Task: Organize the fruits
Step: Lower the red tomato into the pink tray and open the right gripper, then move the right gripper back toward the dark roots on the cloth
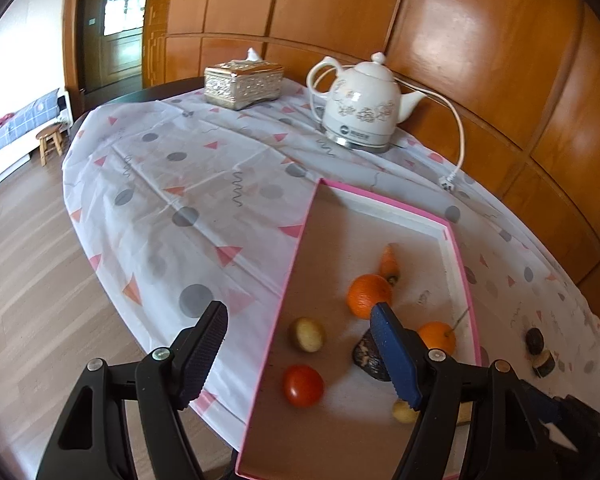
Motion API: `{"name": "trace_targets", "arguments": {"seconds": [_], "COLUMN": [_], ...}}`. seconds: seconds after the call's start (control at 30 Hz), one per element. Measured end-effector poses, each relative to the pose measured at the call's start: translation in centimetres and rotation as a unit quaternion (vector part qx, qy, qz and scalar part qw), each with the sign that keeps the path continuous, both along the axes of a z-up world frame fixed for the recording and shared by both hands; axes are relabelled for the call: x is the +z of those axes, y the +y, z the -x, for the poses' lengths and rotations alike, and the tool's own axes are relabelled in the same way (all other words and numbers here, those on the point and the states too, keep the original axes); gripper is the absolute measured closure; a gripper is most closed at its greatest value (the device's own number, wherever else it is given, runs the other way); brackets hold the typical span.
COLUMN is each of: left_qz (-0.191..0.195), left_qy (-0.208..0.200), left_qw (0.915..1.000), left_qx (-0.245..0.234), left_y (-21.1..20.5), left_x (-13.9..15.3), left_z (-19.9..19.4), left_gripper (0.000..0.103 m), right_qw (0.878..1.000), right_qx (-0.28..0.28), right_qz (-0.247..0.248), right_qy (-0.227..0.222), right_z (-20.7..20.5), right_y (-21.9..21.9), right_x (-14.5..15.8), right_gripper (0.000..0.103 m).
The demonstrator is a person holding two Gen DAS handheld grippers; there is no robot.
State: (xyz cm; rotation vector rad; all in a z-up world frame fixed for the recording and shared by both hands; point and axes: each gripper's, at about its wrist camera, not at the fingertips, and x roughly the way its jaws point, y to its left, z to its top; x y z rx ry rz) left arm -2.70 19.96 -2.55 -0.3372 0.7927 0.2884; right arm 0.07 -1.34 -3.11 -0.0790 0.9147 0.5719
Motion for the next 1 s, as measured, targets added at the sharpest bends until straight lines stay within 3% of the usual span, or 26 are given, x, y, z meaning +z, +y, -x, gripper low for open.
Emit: {"name": "trace_targets", "arguments": {"seconds": [0.53,1.0], "left_qz": [-0.018,-0.033], "left_qy": [0.003,0.01], "left_qw": [0.9989,0.9965], "left_qx": [-0.043,-0.076], "left_y": [-2.8,-5.3], "left_x": [0.4,0.5], "left_z": [-0.4,-1.1], "left_gripper": [0.029,0.029], "right_qw": [0.993,0.976], "right_qx": [-0.112,-0.192], "right_qz": [0.022,0.094], "right_qy": [-0.015,-0.034], "right_z": [-2.0,-4.1], "right_y": [-8.5,-17.9], "right_x": [1.5,3.3], "right_gripper": [0.065,0.065]}}
